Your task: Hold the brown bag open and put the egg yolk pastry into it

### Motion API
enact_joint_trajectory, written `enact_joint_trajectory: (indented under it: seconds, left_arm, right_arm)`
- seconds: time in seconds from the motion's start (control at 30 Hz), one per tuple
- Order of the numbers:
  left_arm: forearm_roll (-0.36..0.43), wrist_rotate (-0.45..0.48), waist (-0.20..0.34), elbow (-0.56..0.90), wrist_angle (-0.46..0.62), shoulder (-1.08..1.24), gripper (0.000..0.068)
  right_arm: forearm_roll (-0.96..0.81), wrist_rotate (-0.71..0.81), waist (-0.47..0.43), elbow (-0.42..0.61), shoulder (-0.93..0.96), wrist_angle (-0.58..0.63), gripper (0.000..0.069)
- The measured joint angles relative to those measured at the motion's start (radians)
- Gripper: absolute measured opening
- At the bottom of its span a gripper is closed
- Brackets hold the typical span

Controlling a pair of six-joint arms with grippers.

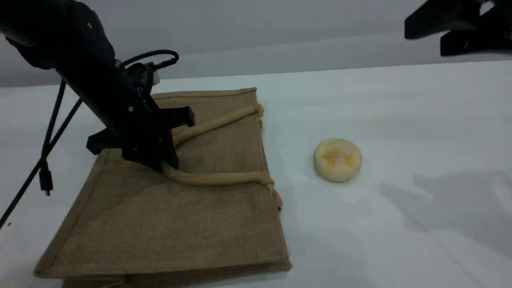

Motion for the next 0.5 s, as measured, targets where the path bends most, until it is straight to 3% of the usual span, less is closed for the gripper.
enact_joint_trajectory:
  seconds: [0.07, 0.2, 0.37, 0.5]
  left_arm:
    - [-0.001, 0.000, 0.000, 0.000, -0.008, -0.001, 0.0083]
    - [0.003, 0.000, 0.000, -0.019, 0.018, -0.006, 0.0083]
    - [0.005, 0.012, 0.000, -0.082, 0.112, -0.021, 0.0083]
    - [0.006, 0.073, 0.000, -0.164, 0.230, -0.021, 0.0083]
  right_arm:
    - [0.006, -0.004, 0.000, 0.000, 0.021, 0.000, 0.0443]
    - [0.066, -0.069, 0.000, 0.000, 0.075, -0.001, 0.0443]
    - [0.199, -0.198, 0.000, 0.000, 0.165, 0.002, 0.0443]
    - [0.221, -0.296, 0.000, -0.004, 0.250, 0.049, 0.0443]
